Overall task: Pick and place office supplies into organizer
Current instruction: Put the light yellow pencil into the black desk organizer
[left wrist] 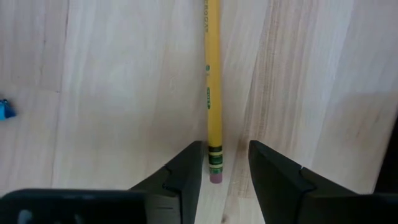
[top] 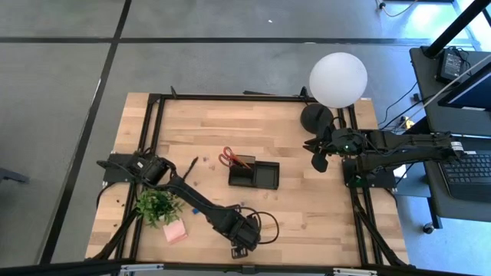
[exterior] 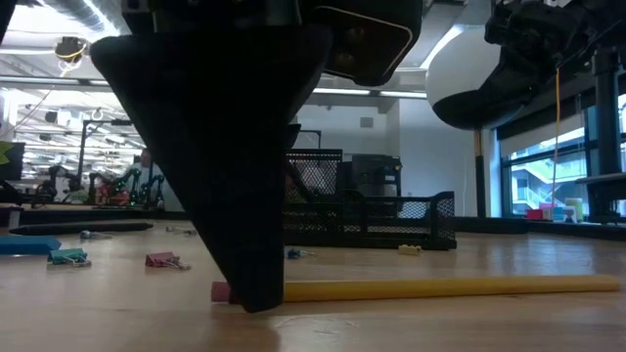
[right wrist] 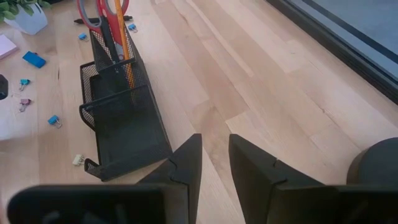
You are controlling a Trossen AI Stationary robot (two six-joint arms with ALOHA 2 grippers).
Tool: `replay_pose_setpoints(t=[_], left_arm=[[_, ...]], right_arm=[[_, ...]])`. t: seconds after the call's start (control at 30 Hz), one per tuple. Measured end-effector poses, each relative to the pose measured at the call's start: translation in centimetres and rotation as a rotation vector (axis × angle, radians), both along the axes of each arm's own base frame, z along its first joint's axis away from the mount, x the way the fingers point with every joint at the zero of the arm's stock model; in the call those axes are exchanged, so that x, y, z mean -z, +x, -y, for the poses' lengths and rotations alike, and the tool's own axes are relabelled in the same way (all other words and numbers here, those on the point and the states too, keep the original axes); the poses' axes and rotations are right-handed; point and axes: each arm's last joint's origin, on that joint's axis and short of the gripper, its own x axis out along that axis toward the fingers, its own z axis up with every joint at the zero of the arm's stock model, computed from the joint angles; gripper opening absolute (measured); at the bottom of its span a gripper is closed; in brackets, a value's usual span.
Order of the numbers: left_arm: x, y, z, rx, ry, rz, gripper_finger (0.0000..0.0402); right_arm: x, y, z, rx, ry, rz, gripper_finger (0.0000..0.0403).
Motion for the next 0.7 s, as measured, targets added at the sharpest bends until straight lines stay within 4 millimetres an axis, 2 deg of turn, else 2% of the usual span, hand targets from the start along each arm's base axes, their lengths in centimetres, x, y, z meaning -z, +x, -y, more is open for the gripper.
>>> replay_pose_setpoints(t=[0.23,0.7], left_arm=[[0.06,-0.32,-0.02,0.032,0.000,-0.040,0.0108],[0.33,-0.60,-0.11,0.044,0.035,-0.047,0.0106]], right_arm=[[0.00,0.00,0.00,0.000,0.000,0.000,0.0085],[0.00,0.00,0.00,0.000,0.000,0.000,0.0085]])
